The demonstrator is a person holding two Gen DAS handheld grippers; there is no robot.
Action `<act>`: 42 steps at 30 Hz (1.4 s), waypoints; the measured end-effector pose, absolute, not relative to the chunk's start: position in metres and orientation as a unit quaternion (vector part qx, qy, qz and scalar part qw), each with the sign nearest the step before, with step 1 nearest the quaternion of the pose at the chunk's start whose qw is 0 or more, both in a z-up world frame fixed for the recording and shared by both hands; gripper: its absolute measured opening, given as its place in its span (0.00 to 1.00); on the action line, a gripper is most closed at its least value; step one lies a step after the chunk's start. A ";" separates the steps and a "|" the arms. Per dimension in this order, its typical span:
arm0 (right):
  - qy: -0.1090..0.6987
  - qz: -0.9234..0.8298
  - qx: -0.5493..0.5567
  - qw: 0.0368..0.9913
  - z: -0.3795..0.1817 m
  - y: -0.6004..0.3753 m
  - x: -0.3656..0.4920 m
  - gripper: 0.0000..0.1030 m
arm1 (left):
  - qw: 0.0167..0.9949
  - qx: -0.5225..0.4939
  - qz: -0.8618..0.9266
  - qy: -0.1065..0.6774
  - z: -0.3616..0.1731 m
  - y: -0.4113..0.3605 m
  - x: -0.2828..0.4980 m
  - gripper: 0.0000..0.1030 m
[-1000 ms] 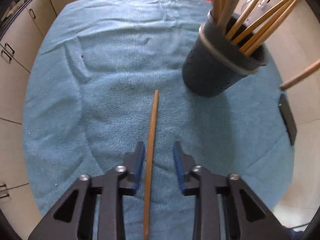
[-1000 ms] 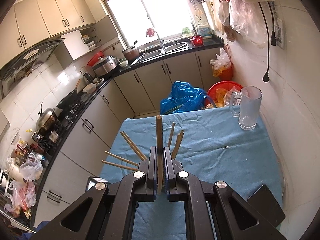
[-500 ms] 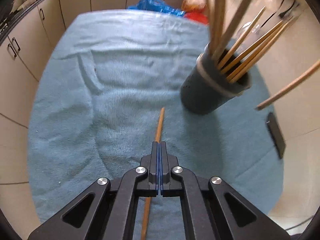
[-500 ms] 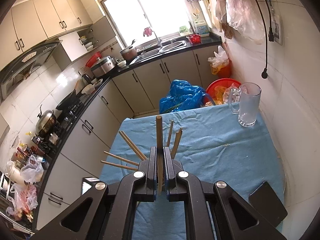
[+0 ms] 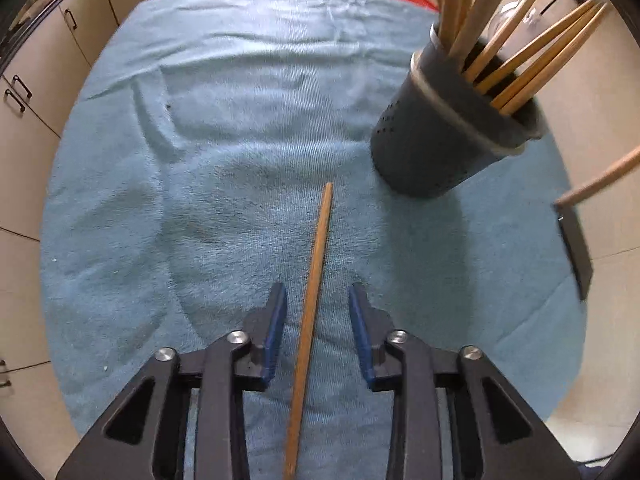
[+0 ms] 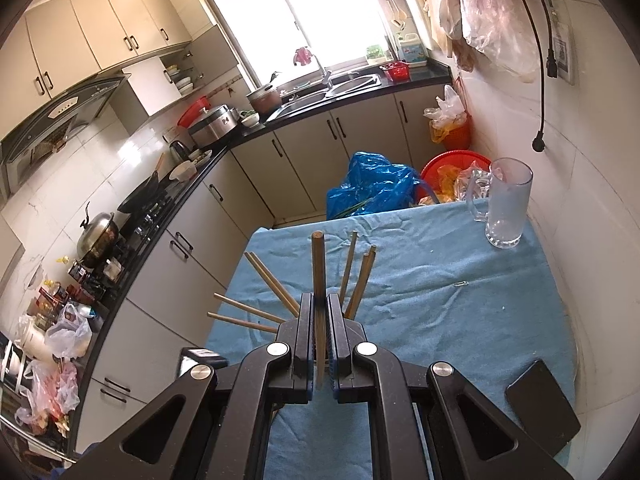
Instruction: Organize utensils
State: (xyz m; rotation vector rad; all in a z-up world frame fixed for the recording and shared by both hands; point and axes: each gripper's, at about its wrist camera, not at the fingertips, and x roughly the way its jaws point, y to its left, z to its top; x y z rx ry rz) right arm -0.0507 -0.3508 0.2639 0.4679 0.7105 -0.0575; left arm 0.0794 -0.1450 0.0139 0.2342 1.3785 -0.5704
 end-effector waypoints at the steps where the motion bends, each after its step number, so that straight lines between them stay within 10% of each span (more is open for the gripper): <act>1: 0.344 -0.030 0.228 0.910 0.264 -0.352 -0.052 0.06 | 0.723 0.111 -0.257 0.631 0.008 -0.149 0.081 0.14; 42: 0.329 -0.033 0.228 0.916 0.272 -0.362 -0.060 0.06 | 0.866 0.007 -0.297 0.402 0.210 -0.103 0.034 0.06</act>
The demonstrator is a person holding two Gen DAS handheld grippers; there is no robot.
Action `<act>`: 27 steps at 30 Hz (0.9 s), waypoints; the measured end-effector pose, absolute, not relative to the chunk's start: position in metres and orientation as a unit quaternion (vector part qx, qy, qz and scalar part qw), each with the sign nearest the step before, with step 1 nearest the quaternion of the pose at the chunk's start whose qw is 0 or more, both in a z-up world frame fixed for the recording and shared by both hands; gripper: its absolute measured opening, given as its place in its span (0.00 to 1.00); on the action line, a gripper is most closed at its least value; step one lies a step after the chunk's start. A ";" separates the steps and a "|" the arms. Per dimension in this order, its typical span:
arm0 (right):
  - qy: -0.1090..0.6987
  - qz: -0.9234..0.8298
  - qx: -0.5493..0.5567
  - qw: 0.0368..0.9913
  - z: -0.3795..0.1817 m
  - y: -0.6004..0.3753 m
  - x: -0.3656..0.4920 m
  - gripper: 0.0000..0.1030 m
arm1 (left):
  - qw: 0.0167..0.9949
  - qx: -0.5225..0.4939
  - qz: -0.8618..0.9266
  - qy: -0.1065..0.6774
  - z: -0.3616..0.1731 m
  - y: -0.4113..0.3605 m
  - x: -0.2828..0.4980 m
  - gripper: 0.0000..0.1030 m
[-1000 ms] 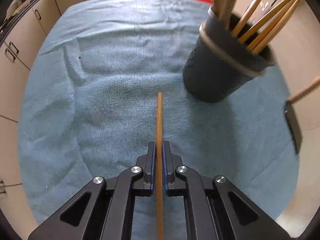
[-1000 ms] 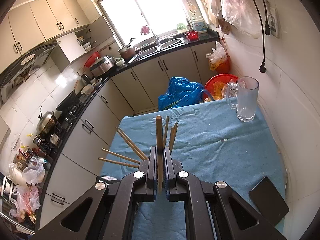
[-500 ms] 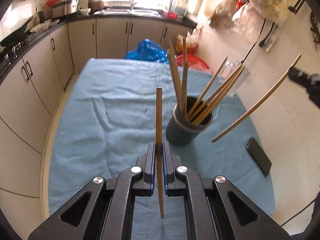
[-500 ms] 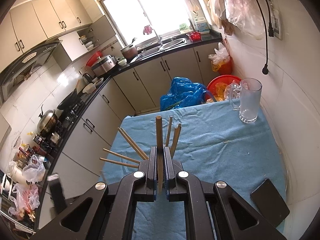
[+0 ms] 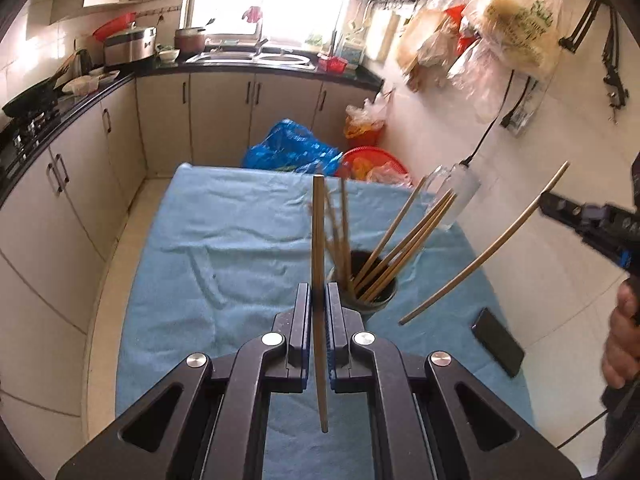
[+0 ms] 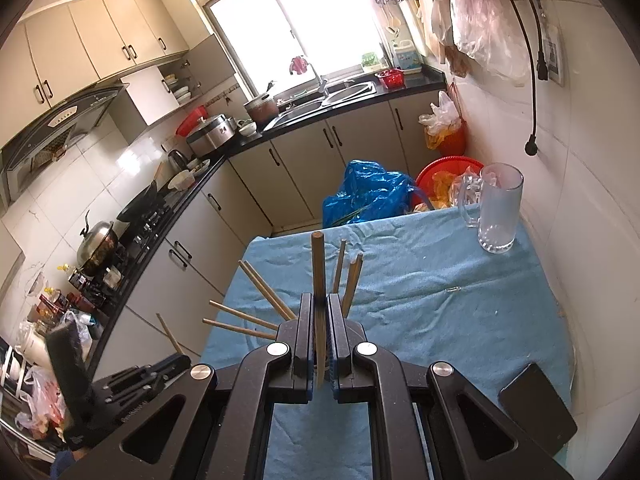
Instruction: Organize utensils
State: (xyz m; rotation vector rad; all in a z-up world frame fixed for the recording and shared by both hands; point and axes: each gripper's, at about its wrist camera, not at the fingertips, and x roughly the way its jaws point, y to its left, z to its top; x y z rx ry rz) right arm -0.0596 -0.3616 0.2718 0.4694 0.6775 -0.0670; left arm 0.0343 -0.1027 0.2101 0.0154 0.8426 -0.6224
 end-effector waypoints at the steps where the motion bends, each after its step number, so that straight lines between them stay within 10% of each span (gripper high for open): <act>1: 0.328 -0.033 0.227 0.917 0.273 -0.360 -0.060 0.06 | 0.867 0.006 -0.299 0.398 0.214 -0.104 0.035 0.06; 27: 0.320 -0.062 0.196 0.925 0.268 -0.358 -0.012 0.06 | 0.898 -0.008 -0.299 0.322 0.250 -0.189 0.095 0.06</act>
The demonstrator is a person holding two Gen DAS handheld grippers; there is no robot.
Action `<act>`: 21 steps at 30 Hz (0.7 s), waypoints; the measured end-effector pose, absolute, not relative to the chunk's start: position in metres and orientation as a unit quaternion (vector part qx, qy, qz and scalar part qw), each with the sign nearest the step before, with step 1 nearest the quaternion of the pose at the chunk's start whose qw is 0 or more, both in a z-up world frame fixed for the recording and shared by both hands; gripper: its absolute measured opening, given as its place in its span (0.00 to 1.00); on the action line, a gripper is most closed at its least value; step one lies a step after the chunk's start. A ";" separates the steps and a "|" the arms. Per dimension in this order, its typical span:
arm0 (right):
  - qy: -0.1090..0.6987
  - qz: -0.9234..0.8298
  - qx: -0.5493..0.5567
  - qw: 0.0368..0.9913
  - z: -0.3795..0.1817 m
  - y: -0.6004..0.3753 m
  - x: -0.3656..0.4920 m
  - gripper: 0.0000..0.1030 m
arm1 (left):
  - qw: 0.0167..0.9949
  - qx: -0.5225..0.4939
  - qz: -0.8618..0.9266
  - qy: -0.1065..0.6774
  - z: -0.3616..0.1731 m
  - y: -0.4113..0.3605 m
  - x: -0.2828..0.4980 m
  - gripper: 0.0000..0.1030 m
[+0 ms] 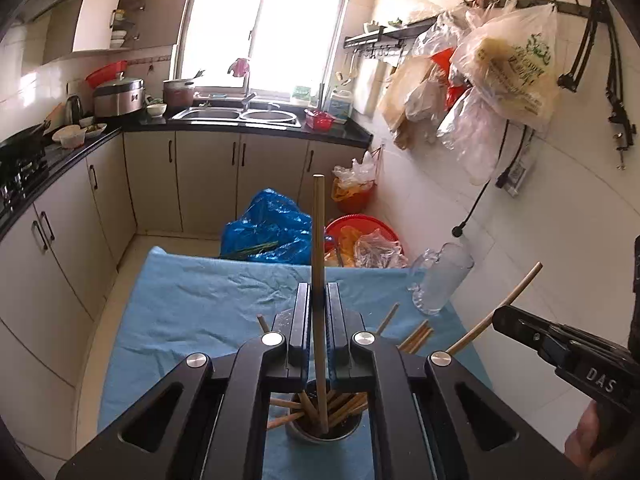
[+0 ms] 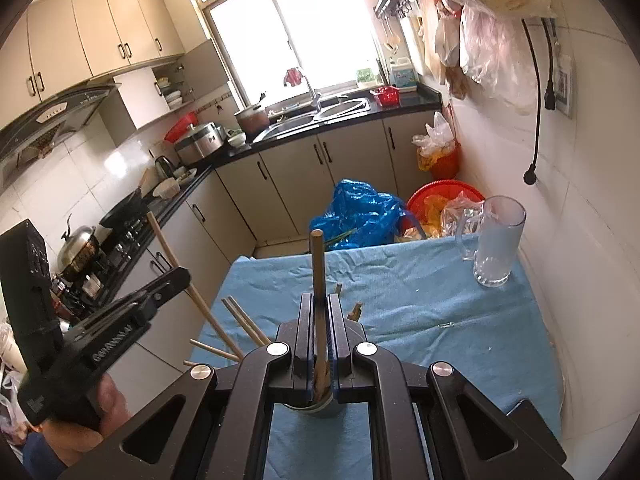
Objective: Organize utensils
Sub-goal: 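Lower the chopstick into the black holder and open the right tool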
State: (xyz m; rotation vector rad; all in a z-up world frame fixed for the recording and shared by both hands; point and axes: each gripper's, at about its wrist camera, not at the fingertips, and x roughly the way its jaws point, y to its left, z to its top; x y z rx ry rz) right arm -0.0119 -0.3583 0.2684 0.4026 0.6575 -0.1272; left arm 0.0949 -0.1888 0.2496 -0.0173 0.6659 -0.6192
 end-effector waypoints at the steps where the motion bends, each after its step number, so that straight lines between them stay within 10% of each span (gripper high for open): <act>1: 0.325 -0.063 0.193 0.924 0.264 -0.357 -0.009 0.06 | 0.896 -0.008 -0.299 0.327 0.245 -0.190 0.096 0.06; 21: 0.402 -0.055 0.186 0.895 0.192 -0.342 0.017 0.06 | 0.888 0.022 -0.280 0.364 0.185 -0.181 0.095 0.06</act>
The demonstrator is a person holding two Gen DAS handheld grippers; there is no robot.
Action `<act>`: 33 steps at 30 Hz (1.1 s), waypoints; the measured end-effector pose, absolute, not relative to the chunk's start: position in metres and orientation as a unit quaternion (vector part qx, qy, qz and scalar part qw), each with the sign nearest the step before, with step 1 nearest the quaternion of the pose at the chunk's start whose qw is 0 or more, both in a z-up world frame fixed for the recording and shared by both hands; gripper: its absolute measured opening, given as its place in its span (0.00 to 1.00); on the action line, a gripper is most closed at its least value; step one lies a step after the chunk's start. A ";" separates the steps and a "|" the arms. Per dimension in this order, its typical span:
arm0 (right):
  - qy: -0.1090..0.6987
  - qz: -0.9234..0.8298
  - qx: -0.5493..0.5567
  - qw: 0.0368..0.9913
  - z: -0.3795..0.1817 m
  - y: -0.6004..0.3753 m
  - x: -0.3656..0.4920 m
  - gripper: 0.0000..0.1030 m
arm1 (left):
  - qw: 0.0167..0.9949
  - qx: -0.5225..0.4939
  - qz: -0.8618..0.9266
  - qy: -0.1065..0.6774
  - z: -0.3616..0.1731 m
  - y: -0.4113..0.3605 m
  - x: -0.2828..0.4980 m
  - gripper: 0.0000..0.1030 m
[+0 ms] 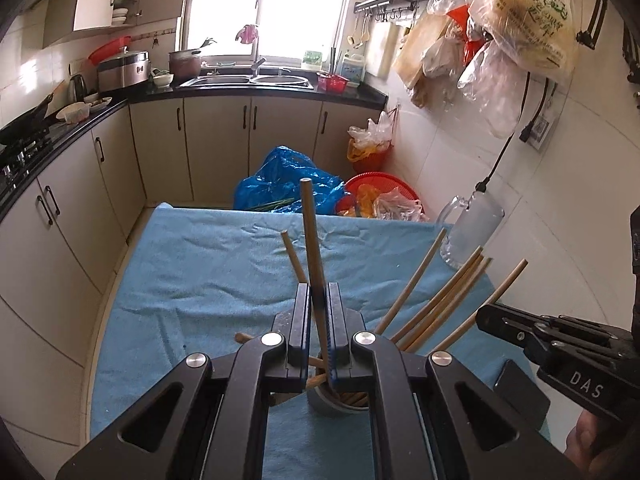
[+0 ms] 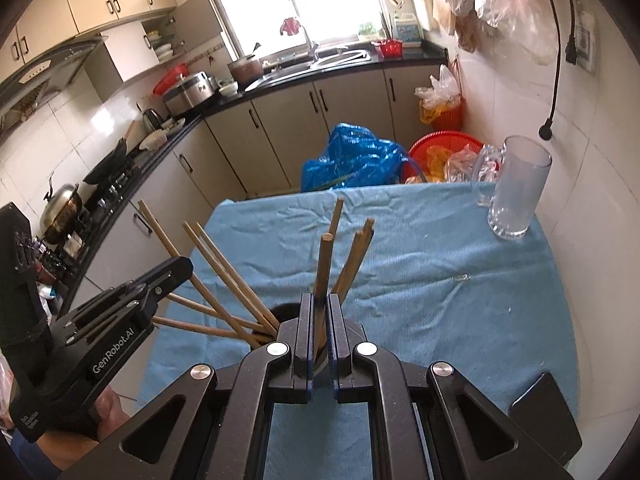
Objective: Organize utensils
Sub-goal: 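Lower the chopstick into the black holder and open the right tool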
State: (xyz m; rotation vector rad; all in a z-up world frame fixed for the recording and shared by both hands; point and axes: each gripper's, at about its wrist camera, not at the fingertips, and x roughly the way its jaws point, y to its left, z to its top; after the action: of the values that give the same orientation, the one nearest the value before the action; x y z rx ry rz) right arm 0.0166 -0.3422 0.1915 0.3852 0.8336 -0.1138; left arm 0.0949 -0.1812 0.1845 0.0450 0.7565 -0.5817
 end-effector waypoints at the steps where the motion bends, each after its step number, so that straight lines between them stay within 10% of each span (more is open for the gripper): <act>1: 0.404 -0.055 0.186 0.894 0.189 -0.342 0.017 0.06 | 0.888 0.023 -0.279 0.365 0.183 -0.181 0.095 0.07; 33: 0.434 -0.062 0.196 0.877 0.167 -0.350 0.020 0.06 | 0.885 0.046 -0.268 0.377 0.166 -0.190 0.099 0.08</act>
State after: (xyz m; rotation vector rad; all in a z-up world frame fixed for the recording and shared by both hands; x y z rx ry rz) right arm 0.0197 -0.3500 0.1670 0.4092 0.9048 -0.1291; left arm 0.0992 -0.1903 0.1664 0.0967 0.7851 -0.5574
